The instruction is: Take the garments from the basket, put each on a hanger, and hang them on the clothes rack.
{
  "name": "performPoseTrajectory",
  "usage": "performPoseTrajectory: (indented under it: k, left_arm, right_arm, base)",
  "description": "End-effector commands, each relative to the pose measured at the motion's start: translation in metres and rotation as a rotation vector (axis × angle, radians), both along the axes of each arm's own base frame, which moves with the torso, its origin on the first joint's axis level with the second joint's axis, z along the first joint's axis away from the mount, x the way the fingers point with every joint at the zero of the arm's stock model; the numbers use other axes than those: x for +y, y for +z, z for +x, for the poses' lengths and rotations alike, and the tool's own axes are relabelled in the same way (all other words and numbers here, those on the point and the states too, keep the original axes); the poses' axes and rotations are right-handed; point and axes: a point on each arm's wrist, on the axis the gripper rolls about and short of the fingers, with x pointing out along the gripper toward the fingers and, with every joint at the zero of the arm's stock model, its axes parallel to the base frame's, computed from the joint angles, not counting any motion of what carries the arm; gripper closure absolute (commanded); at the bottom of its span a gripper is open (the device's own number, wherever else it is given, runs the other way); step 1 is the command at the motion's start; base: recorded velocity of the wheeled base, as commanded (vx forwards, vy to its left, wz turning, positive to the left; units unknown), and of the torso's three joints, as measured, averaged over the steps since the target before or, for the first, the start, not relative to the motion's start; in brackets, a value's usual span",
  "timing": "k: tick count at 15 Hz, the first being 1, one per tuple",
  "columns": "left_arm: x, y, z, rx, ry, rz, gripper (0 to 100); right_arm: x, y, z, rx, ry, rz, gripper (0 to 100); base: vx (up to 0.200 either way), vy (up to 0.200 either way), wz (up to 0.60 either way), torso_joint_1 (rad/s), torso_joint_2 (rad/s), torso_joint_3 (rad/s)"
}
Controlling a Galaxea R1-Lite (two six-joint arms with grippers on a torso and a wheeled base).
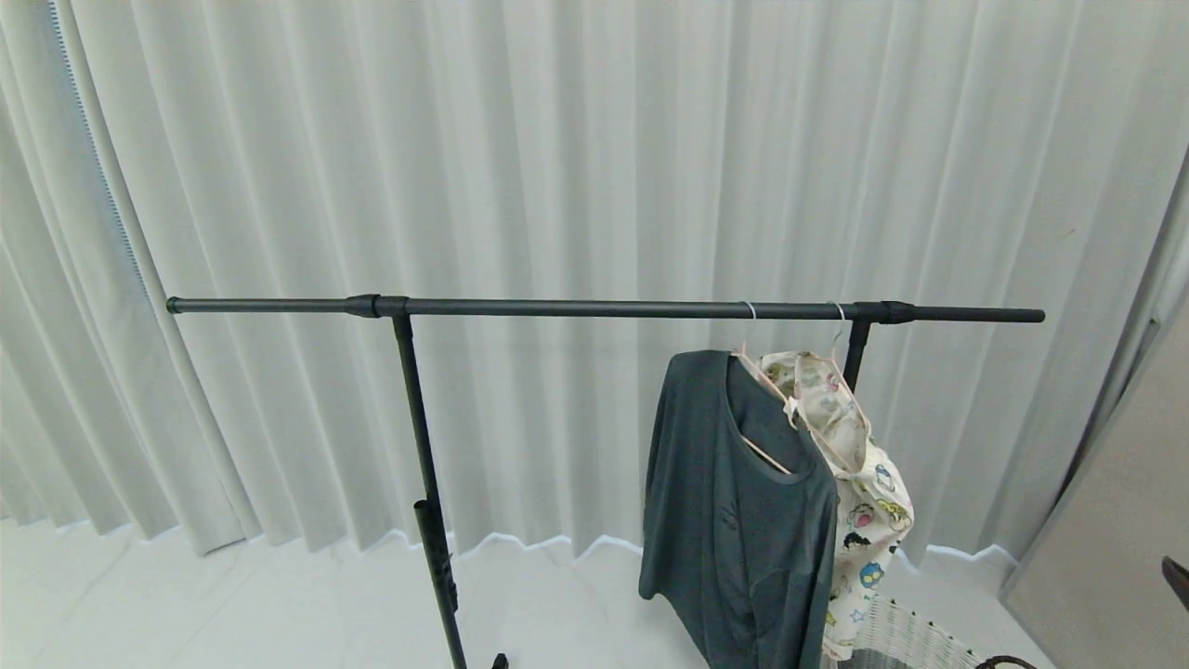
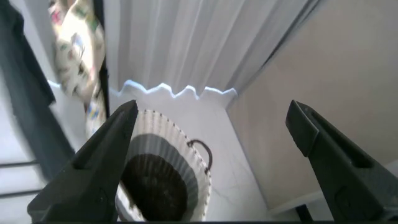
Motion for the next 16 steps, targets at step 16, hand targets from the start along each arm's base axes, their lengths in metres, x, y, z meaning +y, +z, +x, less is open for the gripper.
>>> performPoseTrajectory:
  k: [16]
  left_arm:
    - [-0.007,-0.009,-0.019,-0.192,-0.157,-0.25,0]
  right_arm:
    - [0.007,-0.07,-0.098,-0.346,0.263,0.136,0]
  base:
    - [-0.038,0.0,0.0,0.0,0.0,0.001]
